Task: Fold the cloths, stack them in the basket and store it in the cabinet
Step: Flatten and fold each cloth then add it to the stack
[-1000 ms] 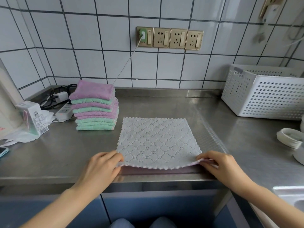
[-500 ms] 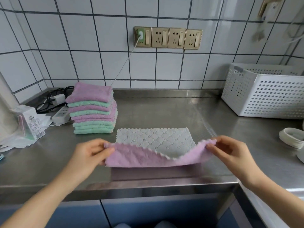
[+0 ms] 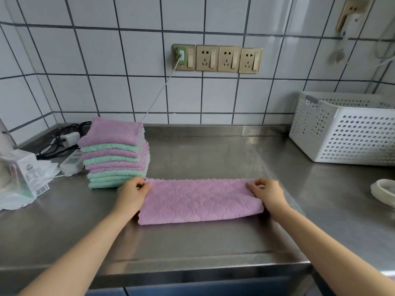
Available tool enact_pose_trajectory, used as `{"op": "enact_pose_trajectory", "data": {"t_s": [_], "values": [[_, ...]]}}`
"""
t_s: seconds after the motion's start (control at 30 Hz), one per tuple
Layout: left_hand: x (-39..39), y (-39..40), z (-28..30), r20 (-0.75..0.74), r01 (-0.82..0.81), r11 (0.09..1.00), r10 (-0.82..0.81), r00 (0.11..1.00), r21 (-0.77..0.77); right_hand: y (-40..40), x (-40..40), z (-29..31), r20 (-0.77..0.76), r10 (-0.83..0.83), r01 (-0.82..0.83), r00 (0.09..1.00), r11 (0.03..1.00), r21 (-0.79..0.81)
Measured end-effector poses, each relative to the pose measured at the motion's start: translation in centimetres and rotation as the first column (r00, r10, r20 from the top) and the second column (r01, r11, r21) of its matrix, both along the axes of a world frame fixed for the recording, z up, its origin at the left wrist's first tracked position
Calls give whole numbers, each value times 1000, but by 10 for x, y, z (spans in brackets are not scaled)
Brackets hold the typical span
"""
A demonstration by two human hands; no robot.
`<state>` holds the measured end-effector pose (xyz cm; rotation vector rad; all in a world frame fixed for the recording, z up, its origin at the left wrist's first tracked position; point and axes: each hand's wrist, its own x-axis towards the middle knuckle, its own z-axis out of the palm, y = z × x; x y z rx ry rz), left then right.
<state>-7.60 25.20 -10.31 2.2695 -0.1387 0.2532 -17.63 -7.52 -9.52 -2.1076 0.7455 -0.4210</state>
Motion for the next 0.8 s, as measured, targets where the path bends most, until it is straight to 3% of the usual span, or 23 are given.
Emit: {"op": "enact_pose_trajectory", "data": {"t_s": [0.13, 0.3, 0.5, 0.6, 0.7, 0.73, 0.8], "values": [[10, -3, 1, 3, 9, 997, -10, 1000, 70, -2, 6, 8, -78, 24, -22, 997, 999, 24], [20, -7, -2, -35, -16, 991, 21, 999, 131, -1, 12, 15, -197, 14, -28, 980, 997, -67], [22, -11, -5, -38, -51, 994, 55, 998, 99, -1, 17, 14, -213, -6, -16, 977, 995, -103], [16, -10, -2, -47, -57, 995, 61, 997, 79, 1, 12, 19, -202, -9, 5, 979, 1000, -18], [-3, 4, 11, -104, -59, 997, 64, 993, 57, 2, -8, 33, -97, 6, 16, 995, 975, 222], [-15, 10, 16, -35, -73, 988, 79, 996, 137, 3, -17, 36, -54, 17, -5, 998, 978, 207], [-46, 12, 22, 241, -93, 947, 17, 970, 307, 5, -37, 34, -16, 102, -103, 995, 985, -138]]}}
